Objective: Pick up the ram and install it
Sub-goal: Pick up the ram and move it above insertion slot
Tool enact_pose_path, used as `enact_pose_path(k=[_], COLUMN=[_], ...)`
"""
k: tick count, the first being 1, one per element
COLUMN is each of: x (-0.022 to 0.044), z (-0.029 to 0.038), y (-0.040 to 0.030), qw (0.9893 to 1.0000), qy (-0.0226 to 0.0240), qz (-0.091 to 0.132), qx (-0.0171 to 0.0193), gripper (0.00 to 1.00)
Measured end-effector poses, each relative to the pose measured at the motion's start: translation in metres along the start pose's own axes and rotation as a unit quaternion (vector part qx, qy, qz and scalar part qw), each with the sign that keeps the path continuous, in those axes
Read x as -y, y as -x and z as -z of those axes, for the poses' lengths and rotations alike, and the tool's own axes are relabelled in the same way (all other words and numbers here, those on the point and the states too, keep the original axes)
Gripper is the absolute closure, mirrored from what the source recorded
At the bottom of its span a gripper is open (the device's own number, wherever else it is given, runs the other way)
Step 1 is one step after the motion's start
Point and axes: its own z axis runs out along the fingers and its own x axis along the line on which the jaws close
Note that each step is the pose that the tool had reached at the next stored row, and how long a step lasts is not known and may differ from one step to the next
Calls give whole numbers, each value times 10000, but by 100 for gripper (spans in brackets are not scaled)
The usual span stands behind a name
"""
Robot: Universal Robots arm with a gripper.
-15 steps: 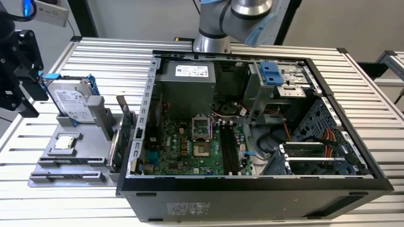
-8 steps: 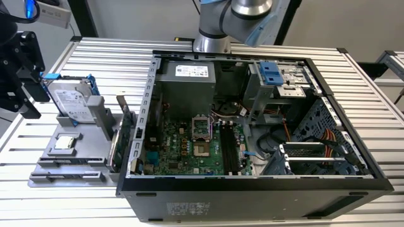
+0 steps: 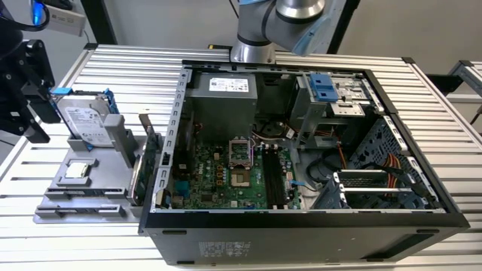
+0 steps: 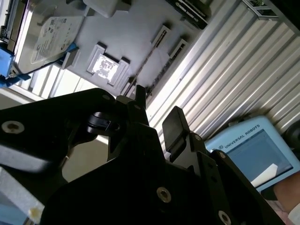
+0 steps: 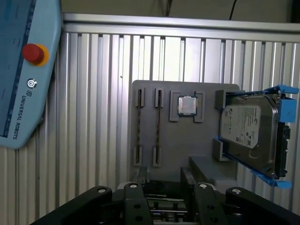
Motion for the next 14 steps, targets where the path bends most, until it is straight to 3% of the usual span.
enact_pose_path(k=[14], x=[0], z=[-19], y=[0], qw=[10000], qy=[0], qz=[1], qx=[0], gripper=[0])
